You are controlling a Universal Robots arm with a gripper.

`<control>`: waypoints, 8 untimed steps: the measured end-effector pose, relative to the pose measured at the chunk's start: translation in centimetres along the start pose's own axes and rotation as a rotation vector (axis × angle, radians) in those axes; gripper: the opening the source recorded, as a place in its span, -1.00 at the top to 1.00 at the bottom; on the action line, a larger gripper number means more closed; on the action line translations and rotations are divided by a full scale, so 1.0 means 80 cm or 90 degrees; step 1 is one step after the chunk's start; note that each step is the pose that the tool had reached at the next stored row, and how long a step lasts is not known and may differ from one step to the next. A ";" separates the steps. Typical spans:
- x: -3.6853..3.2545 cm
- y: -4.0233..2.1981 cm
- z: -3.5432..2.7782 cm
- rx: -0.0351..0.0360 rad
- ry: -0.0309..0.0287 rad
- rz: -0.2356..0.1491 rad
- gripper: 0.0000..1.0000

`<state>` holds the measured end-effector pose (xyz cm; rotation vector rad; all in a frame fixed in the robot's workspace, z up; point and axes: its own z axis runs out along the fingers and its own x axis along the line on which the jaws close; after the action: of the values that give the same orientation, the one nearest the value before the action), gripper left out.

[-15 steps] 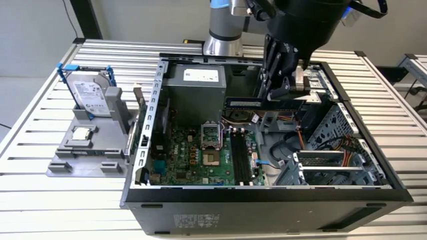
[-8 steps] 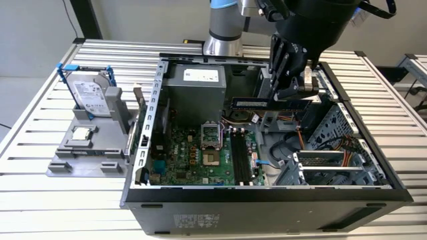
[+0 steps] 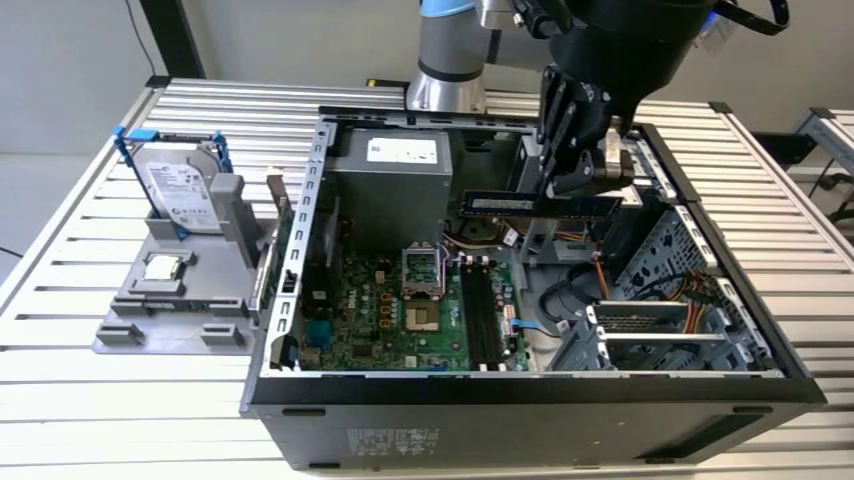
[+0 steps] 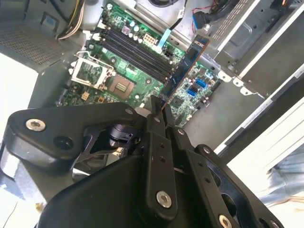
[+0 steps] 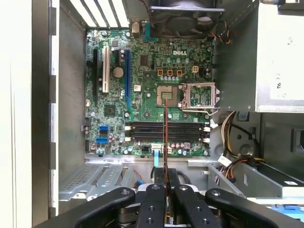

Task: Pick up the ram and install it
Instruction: 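Pick up the ram and move it above insertion slot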

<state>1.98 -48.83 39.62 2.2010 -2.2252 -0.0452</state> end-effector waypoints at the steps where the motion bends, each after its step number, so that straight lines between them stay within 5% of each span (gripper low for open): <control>1: -0.0012 0.0000 0.0001 0.0001 -0.0001 0.002 1.00; 8: -0.0141 0.0002 0.0003 0.0001 -0.0003 0.010 1.00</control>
<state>1.97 -47.70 39.62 2.1831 -2.2431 -0.0453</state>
